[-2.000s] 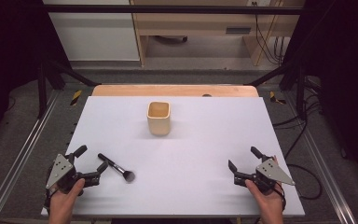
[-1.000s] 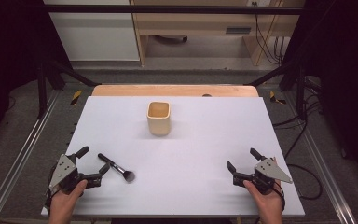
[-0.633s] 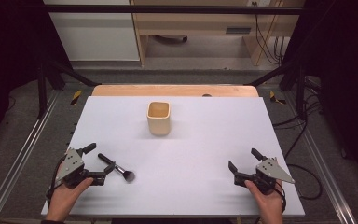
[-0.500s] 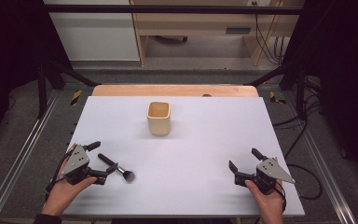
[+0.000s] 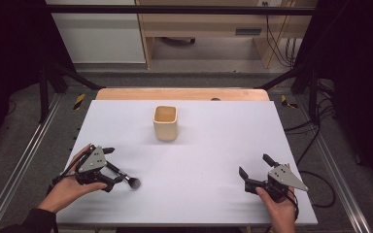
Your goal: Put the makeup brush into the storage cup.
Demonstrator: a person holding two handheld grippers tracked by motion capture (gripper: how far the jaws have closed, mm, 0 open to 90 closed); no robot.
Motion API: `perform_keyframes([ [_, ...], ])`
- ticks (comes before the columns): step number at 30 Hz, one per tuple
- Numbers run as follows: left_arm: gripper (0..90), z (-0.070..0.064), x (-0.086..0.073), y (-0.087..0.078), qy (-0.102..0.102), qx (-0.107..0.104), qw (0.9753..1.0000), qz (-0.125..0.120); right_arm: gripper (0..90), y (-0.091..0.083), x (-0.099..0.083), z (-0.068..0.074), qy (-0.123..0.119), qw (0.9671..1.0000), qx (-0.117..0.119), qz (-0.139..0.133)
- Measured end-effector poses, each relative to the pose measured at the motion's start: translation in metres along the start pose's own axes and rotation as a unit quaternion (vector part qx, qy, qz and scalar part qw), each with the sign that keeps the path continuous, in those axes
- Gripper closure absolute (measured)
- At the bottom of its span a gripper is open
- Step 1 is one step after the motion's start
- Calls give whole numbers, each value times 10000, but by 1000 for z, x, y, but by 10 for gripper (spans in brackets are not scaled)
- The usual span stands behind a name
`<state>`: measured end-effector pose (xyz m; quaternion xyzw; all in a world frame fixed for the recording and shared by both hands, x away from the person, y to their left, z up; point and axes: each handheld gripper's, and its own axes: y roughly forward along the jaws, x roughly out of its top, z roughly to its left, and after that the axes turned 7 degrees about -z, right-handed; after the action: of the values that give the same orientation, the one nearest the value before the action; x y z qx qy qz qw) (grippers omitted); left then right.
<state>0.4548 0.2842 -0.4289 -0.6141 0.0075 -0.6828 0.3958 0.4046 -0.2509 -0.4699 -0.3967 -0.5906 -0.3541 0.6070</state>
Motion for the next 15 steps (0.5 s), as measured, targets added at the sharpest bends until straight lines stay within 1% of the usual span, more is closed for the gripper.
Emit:
perform_keyframes([
  [2, 17, 1, 2, 1, 67, -84, 9999, 98, 34, 0, 0, -1, -12, 10000, -12, -24],
  [3, 17, 2, 3, 3, 92, -166, 9996, 186, 35, 0, 0, -1, -8, 10000, -17, -36],
  [4, 18, 2, 3, 3, 92, -166, 9996, 186, 34, 0, 0, -1, 1, 10000, -28, -38],
  [5, 28, 3, 5, 4, 134, -236, 9993, 248, 35, -1, 0, -1, 16, 10000, -33, -24],
  [6, 32, 4, 6, 7, 195, -331, 9986, 366, 34, 0, 0, -2, -7, 10000, -26, -33],
  [8, 32, 6, 7, 9, 253, -422, 9977, 465, 34, 0, 0, -1, 12, 10000, -30, -26],
  [9, 32, 6, 7, 9, 253, -422, 9977, 465, 34, 0, 0, -1, 12, 10000, -30, -26],
  [10, 32, 8, 9, 11, 290, -485, 9968, 559, 34, 0, 0, -1, 0, 10000, -24, -43],
  [11, 32, 8, 9, 11, 290, -485, 9968, 559, 34, 0, 0, -1, 0, 10000, -24, -43],
  [12, 32, 9, 12, 13, 380, -572, 9954, 667, 34, -1, 0, -2, 7, 10000, -24, -40],
  [13, 32, 9, 12, 13, 380, -572, 9954, 667, 34, -1, 0, -2, 7, 10000, -24, -40],
  [14, 32, 10, 13, 14, 413, -665, 9942, 739, 34, -1, 0, -2, 3, 10000, -29, -40],
  [15, 32, 10, 13, 14, 413, -665, 9942, 739, 34, -1, 0, -2, 3, 10000, -29, -40],
])
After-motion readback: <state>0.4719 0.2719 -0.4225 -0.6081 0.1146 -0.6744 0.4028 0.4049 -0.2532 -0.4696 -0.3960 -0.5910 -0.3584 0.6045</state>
